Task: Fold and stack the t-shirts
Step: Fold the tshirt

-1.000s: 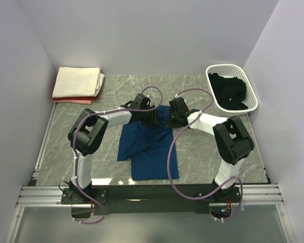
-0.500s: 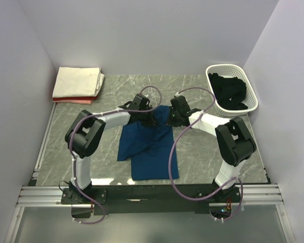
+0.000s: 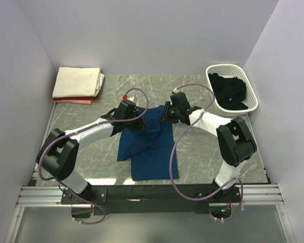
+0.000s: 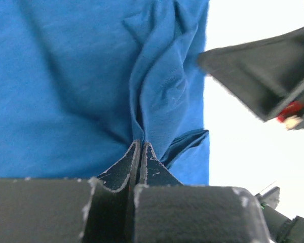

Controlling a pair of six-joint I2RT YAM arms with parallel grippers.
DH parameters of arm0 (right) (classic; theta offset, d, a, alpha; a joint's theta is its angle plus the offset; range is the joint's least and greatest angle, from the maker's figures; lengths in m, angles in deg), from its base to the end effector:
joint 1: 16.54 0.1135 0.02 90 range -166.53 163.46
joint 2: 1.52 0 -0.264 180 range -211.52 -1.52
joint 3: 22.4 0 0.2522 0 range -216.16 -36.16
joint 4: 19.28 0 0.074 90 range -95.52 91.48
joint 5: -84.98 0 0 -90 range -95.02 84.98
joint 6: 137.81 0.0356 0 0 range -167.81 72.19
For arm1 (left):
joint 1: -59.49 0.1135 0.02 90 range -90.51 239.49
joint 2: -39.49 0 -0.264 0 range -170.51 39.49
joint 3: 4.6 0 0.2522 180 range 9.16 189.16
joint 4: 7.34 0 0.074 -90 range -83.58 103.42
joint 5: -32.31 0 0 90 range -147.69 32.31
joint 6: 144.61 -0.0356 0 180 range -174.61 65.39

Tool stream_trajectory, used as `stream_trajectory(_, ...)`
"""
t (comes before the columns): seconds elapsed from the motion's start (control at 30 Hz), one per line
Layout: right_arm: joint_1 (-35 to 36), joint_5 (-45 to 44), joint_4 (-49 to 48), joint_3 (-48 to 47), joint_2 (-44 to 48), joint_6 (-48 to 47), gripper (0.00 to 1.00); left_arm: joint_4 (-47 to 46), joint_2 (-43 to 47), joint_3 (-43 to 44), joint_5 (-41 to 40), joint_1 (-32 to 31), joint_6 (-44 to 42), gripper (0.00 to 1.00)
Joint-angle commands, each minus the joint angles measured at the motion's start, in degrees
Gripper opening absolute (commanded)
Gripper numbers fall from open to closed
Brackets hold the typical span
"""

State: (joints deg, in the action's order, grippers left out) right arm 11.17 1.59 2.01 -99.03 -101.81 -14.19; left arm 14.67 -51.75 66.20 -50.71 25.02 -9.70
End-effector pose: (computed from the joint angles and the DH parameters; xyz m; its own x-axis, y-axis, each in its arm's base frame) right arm 0.3306 0.1783 0.1948 -0.8165 0.1924 -0.5443 -0.0984 0.8827 0.4596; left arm 0.2801 -0.1975 0.2156 -0.8429 -0.2714 -0.4647 0.0574 0.8133 -0.5790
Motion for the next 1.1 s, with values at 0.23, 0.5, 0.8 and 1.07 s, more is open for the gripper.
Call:
stream_trajectory(0.23,-0.2,1.3,1.2,-9.5,-4.5,-1.0,0.45,0.5,7.8,-7.7,-4.5,0.9,2.2,0.01)
stream_trajectory(0.5,2.7,1.7,6.8,-20.5,-11.4,-4.1,0.45,-1.7,9.2,-12.1,-3.0,1.0,5.1,0.01)
stream_trajectory(0.8,10.6,-0.6,9.2,-24.4,-14.8,-7.3,0.43,-6.5,8.5,-16.7,-0.7,1.0,9.1,0.01)
stream_trajectory(1.07,13.1,-1.4,12.0,-28.2,-18.8,-6.9,0.43,-7.5,7.7,-16.7,-0.3,1.0,9.1,0.01)
